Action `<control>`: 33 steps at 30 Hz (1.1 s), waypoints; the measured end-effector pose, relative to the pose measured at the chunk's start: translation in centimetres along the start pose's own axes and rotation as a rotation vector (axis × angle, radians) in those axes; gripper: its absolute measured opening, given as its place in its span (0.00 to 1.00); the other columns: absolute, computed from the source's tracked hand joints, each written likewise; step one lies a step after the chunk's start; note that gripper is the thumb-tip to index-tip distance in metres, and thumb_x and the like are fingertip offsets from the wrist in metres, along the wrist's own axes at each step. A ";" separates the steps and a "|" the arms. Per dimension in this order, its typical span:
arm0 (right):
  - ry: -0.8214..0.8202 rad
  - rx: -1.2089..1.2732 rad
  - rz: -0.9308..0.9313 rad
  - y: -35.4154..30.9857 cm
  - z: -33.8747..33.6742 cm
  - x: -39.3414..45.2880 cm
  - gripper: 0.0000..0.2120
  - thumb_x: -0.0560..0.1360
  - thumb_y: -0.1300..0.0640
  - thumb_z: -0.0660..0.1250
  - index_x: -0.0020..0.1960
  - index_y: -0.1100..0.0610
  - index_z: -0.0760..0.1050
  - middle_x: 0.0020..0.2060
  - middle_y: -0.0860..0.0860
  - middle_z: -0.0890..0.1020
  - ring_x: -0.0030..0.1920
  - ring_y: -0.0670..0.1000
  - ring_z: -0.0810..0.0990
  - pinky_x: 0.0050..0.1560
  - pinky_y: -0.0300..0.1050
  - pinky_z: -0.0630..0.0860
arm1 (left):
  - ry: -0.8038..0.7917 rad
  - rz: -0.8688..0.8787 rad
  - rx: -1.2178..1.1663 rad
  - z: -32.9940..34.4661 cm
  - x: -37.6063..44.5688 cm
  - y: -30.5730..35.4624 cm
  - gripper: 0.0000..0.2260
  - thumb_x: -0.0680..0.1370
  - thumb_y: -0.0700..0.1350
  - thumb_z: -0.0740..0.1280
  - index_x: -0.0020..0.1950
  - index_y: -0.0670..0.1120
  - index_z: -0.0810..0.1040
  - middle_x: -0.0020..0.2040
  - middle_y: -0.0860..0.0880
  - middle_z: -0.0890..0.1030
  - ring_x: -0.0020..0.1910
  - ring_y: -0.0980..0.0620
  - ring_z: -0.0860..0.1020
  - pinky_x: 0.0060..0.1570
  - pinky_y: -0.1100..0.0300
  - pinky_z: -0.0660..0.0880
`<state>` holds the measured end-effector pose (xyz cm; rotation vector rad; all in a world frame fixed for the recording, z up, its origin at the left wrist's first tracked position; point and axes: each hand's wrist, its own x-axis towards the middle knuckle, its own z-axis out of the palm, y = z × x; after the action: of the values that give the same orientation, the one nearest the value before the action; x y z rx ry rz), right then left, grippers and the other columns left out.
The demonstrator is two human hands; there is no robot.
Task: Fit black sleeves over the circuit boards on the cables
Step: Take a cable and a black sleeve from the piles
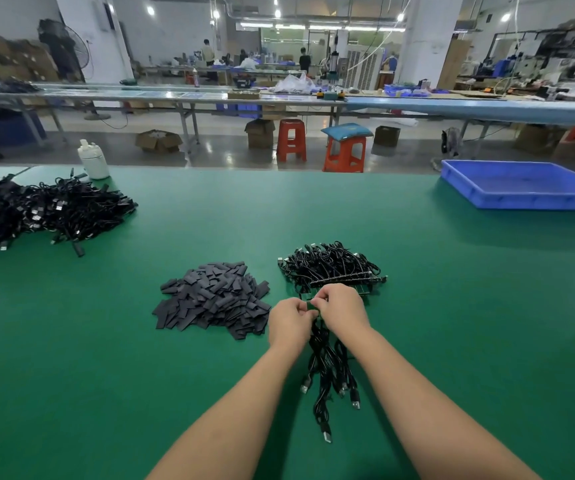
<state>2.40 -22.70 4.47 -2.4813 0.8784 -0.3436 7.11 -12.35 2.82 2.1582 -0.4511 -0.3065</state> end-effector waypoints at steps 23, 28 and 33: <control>0.002 0.305 -0.053 0.6 -0.3 0.4 0.17 0.83 0.45 0.57 0.65 0.52 0.76 0.53 0.42 0.81 0.60 0.49 0.79 0.55 0.44 0.75 | -0.185 0.233 -0.231 -8.9 0.1 -3.5 0.09 0.78 0.49 0.70 0.39 0.48 0.77 0.32 0.51 0.83 0.30 0.49 0.79 0.33 0.55 0.76; -0.468 0.897 0.088 -2.8 3.4 -2.7 0.25 0.83 0.38 0.51 0.55 0.53 0.79 0.31 0.47 0.80 0.36 0.50 0.81 0.48 0.48 0.77 | -0.224 0.117 -0.548 -8.3 0.4 -3.4 0.08 0.76 0.47 0.72 0.38 0.48 0.80 0.31 0.51 0.78 0.29 0.53 0.71 0.29 0.62 0.65; -0.473 0.985 0.131 -3.6 5.9 -4.4 0.15 0.82 0.47 0.61 0.48 0.57 0.77 0.24 0.45 0.62 0.24 0.46 0.59 0.24 0.39 0.58 | -0.207 -0.048 -0.563 -8.6 0.6 -5.8 0.05 0.76 0.44 0.72 0.47 0.42 0.81 0.35 0.47 0.83 0.29 0.56 0.73 0.27 0.65 0.66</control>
<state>3.18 -15.35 0.93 -1.4839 0.4817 -0.0855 12.10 -3.29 3.06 1.5948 -0.3736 -0.6101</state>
